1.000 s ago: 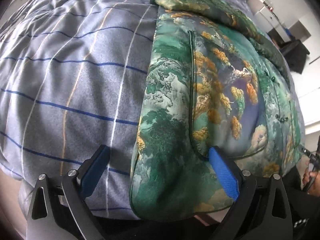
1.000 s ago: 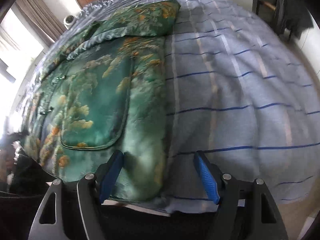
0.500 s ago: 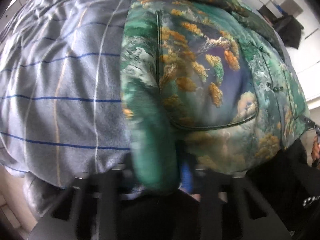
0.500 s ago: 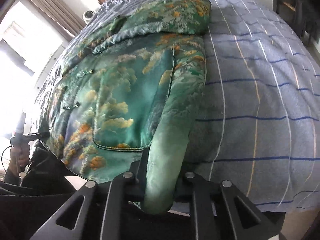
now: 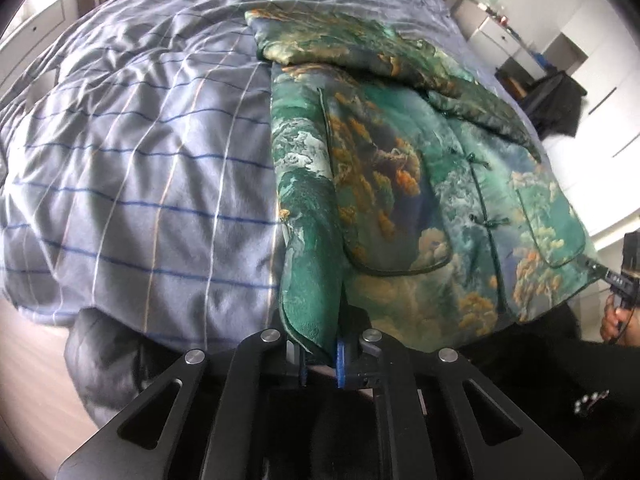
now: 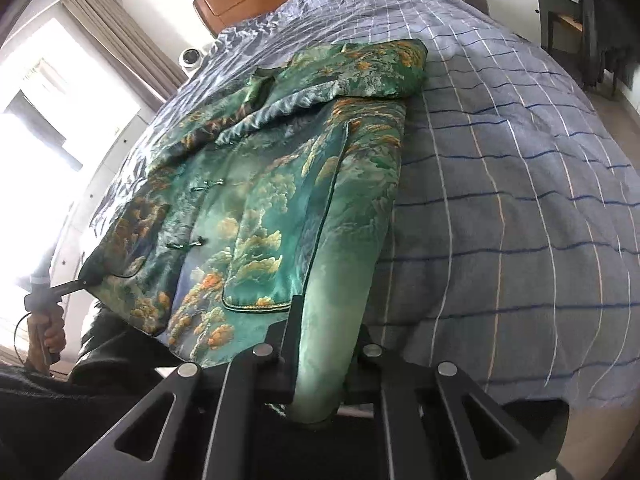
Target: Fold large clothes
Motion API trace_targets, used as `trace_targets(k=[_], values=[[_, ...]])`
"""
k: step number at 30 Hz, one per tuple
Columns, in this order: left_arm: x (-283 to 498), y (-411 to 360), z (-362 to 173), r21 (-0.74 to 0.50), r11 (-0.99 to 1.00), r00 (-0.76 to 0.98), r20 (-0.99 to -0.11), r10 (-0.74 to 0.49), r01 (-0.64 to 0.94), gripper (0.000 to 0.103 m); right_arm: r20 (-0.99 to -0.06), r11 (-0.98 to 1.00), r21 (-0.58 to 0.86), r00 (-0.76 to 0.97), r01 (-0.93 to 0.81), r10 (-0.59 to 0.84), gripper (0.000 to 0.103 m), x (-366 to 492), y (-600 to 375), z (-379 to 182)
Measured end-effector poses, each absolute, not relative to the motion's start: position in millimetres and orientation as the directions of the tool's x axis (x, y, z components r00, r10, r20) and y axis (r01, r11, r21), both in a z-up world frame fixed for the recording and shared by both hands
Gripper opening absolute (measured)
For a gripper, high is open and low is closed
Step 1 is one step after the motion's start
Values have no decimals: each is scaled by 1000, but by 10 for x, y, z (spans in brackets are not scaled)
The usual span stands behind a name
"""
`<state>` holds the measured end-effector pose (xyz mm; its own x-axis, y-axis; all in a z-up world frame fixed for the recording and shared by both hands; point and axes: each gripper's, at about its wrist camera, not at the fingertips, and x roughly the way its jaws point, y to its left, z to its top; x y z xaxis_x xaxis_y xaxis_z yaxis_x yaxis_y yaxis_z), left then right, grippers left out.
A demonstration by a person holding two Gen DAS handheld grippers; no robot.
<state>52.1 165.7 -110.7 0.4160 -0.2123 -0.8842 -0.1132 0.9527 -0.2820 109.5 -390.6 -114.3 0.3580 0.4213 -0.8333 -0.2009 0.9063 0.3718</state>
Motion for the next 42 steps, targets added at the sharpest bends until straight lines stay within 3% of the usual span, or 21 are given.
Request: trace_targets(k=[5, 11, 18, 24, 30, 34, 36, 38, 42], values=[[427, 1611, -1188, -294, 944, 392, -894, -216, -152, 7, -835, 900, 385, 339, -204, 434, 12, 1014, -3959, -1145], [259, 1746, -849, -411, 900, 430, -846, -317, -144, 7, -813, 866, 458, 299, -202, 500, 12, 951, -4086, -1046], [879, 2054, -89, -523, 848, 591, -712, -380, -84, 7, -640, 746, 633, 403, -206, 654, 12, 1574, -4415, -479], [2071, 2193, 81, -470, 877, 636, -707, -308, -98, 7, -619, 780, 569, 490, -259, 614, 12, 2697, -4209, -257], [3115, 2253, -321, -384, 901, 581, -788, -206, -201, 8, -670, 821, 553, 510, -141, 539, 12, 3908, -4002, -750], [3422, 2130, -685, -287, 925, 516, -848, -123, -251, 15, -705, 813, 581, 480, -31, 522, 14, 4244, -3982, -1186], [3502, 2057, -836, -257, 934, 490, -865, -107, -249, 23, -704, 788, 615, 471, 30, 532, 16, 4297, -4019, -1384], [3527, 2025, -876, -263, 937, 481, -867, -125, -229, 42, -692, 753, 654, 461, 73, 555, 23, 4293, -4064, -1522], [3413, 2161, -720, -353, 912, 539, -820, -192, -212, 96, -593, 618, 777, 465, 117, 657, 49, 4298, -4203, -1588]])
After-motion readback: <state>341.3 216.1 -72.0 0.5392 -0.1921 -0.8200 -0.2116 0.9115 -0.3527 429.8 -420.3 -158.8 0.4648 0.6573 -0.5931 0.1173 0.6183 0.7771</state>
